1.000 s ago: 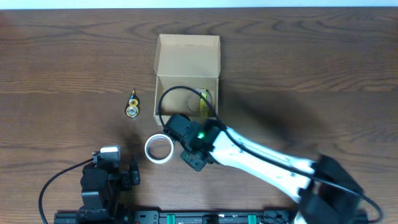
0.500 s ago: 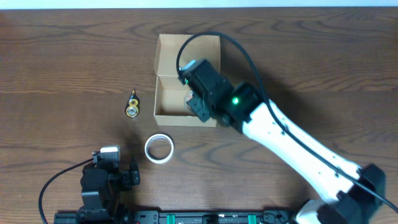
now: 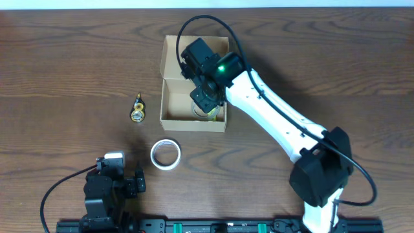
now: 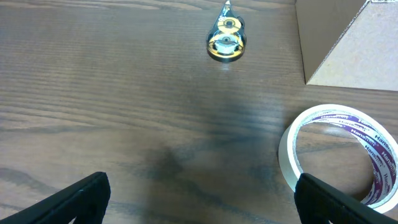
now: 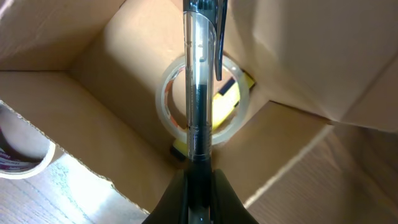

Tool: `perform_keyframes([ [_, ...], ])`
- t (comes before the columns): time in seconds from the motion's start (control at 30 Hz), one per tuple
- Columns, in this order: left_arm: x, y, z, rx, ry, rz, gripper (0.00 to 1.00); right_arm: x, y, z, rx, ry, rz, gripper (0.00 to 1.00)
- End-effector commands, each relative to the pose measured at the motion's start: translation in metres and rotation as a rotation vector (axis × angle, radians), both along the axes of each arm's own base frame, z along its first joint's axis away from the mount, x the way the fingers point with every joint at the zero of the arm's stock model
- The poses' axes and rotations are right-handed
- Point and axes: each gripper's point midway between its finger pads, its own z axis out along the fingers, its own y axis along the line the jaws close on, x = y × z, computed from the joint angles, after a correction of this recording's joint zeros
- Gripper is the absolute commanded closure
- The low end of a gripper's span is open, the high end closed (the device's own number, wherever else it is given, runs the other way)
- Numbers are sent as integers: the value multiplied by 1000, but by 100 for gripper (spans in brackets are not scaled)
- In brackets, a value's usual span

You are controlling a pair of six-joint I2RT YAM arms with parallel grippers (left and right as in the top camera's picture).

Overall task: Pack container
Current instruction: 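Lower the pen into the box and open the right gripper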

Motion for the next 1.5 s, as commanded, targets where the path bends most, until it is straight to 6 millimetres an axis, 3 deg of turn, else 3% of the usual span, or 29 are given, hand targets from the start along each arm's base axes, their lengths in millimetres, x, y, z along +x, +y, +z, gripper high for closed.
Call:
perform_keyframes([
  [0.0,-9,1,-25,4,81,3,4,5,3,-9,0,20,12,98],
  [0.3,-9,1,-25,4,81,3,5,6,0,-50,-59,89,14,99],
  [0.53,-9,1,-25,4,81,3,5,7,0,-51,-64,89,13,91],
  [1.13,-9,1,-25,4,81,3,5,9,-2,-51,-76,74,10,83],
  [1.2,-9,1,-25,4,81,3,4,10,-2,-51,-73,70,9,76],
  [1.37,-9,1,-25,4,81,3,5,24,6,-46,-44,7,13,39],
  [1.47,-9,1,-25,4,81,3,5,24,7,-38,-45,-7,48,1],
])
